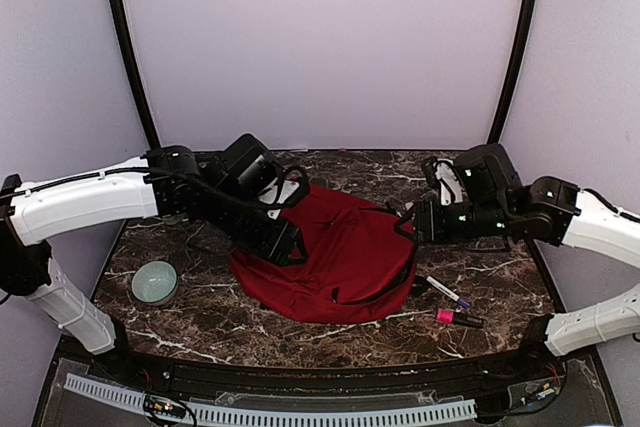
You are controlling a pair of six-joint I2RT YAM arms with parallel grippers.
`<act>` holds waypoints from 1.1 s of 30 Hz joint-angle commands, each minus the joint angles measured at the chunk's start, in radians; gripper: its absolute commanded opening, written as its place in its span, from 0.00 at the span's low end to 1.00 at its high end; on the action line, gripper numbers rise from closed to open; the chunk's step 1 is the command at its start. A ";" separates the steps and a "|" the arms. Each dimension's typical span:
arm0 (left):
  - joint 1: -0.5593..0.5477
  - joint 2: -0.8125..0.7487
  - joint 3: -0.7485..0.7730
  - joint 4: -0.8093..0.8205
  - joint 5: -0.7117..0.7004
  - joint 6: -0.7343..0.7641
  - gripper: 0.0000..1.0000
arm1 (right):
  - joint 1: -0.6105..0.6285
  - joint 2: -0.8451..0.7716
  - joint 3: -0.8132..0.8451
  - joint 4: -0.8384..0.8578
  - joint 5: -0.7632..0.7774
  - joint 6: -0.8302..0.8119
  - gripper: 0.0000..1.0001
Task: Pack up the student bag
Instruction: Grab the largest pocket of the student bag.
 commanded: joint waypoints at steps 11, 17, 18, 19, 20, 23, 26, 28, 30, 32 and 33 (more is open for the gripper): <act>-0.040 0.453 0.329 -0.130 0.101 -0.272 0.44 | -0.110 0.084 0.021 0.033 -0.133 0.094 0.37; -0.049 0.574 0.449 -0.308 0.061 -0.309 0.46 | -0.103 -0.034 -0.116 0.089 -0.127 0.198 0.35; -0.049 0.573 0.447 -0.305 0.068 -0.302 0.46 | -0.102 -0.046 -0.122 0.082 -0.117 0.199 0.35; -0.049 0.575 0.442 -0.299 0.079 -0.295 0.47 | -0.104 -0.058 -0.124 0.074 -0.102 0.197 0.35; -0.049 0.576 0.434 -0.291 0.091 -0.289 0.47 | -0.104 -0.068 -0.126 0.065 -0.094 0.194 0.35; -0.050 0.586 0.401 -0.263 0.137 -0.278 0.45 | -0.103 -0.084 -0.123 0.039 -0.078 0.183 0.35; -0.051 0.586 0.361 -0.205 0.177 -0.278 0.39 | -0.103 -0.094 -0.126 0.022 -0.075 0.181 0.34; -0.049 0.587 0.344 -0.166 0.193 -0.279 0.36 | -0.104 -0.103 -0.137 0.025 -0.079 0.191 0.34; -0.046 0.591 0.322 -0.126 0.217 -0.281 0.33 | -0.104 -0.113 -0.150 0.034 -0.085 0.204 0.34; -0.045 0.596 0.307 -0.106 0.236 -0.287 0.27 | -0.103 -0.123 -0.157 0.036 -0.088 0.209 0.34; -0.045 0.596 0.301 -0.099 0.237 -0.288 0.22 | -0.103 -0.125 -0.158 0.035 -0.087 0.210 0.33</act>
